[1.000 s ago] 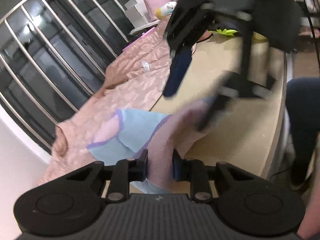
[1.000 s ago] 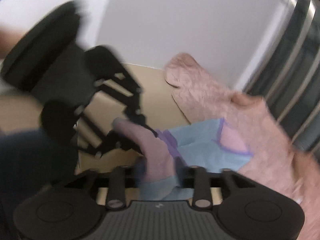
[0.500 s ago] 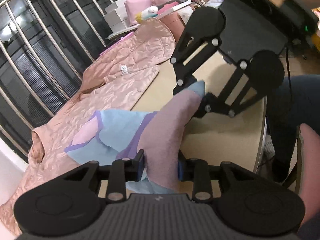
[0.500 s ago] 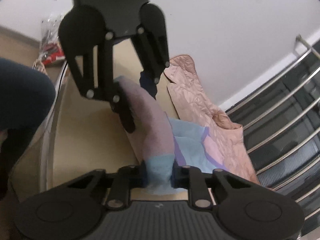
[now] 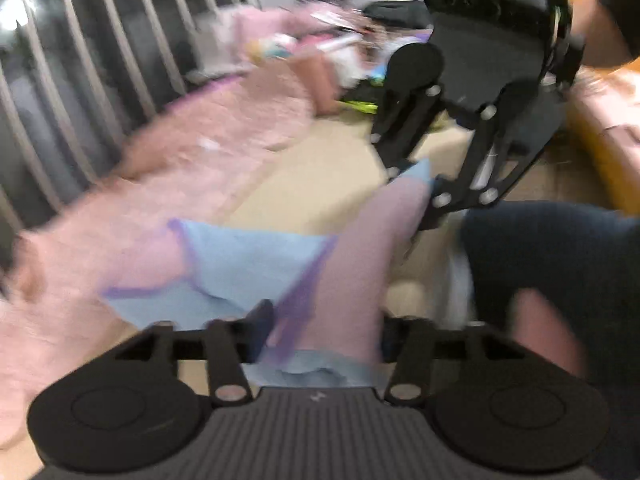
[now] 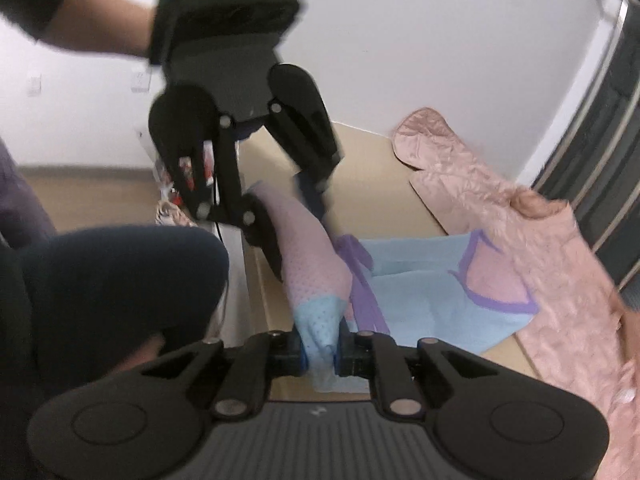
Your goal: Fold clothes
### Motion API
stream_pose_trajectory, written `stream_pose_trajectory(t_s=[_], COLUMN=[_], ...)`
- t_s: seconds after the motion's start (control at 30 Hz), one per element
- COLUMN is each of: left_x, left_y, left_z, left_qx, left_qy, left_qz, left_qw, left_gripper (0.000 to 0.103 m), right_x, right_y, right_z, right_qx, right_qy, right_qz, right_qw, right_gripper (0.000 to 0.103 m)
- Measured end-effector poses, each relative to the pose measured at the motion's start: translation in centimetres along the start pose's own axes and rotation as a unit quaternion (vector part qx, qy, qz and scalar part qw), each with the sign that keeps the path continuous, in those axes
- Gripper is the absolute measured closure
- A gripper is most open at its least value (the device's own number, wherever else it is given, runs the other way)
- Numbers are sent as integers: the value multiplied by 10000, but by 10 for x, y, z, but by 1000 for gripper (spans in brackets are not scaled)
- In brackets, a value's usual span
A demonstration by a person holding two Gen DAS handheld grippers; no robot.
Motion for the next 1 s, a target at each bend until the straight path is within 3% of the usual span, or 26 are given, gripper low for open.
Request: stream_pose_trajectory(t_s=[0.17, 0.23, 0.33, 0.37, 0.43, 0.5, 0.7, 0.8, 0.87, 0.93, 1.0], left_x=[3, 5, 4, 4, 5, 6, 10, 10, 10, 11, 12], left_y=[-4, -7, -9, -9, -9, -8, -8, -8, -8, -9, -9], left_z=[-7, -5, 2, 4, 9, 15, 28, 32, 35, 38, 40], left_qx=[-316, -258, -13, 110, 310, 470, 841, 952, 992, 1123, 1288], left_qy=[-320, -216, 17, 132, 388, 618, 1152, 1297, 1349, 1428, 1532], left_qz=[-103, -97, -61, -25, 12, 18, 48, 56, 95, 169, 232], left_qw=[9989, 9994, 10000, 9998, 9988, 9970, 9898, 9870, 9858, 9832, 9795], left_gripper=[52, 73, 90, 90, 92, 92, 92, 92, 92, 92, 92], right_x=[-2, -3, -3, -2, 4, 10, 26, 21, 18, 14, 13], right_y=[-1, 0, 3, 6, 7, 9, -14, -19, -17, -20, -21], right_z=[-24, -24, -18, -14, -5, 5, 12, 13, 19, 19, 15], right_qx=[-196, -252, -88, 35, 379, 649, 1255, 1145, 1050, 766, 273], right_qy=[-579, -589, -437, -371, -14, 440, 1413, 1568, 1693, 1582, 1078], right_qz=[-145, -105, -76, -84, -23, 18, 181, 0, -92, -131, -65], right_qw=[9980, 9979, 9990, 9993, 9993, 9969, 9818, 9810, 9799, 9843, 9938], right_gripper=[92, 93, 91, 86, 60, 54, 55, 56, 63, 89, 90])
Point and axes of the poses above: each gripper's, at about its wrist camera, not at the fingertips, and y roughly against the way its jaws point, z to its left, x to its underside, the point moved 8 cm from there along -y, roughly the way its jaws point, and after that the axes turned 2 degrees about z, right-handed, at the moved point
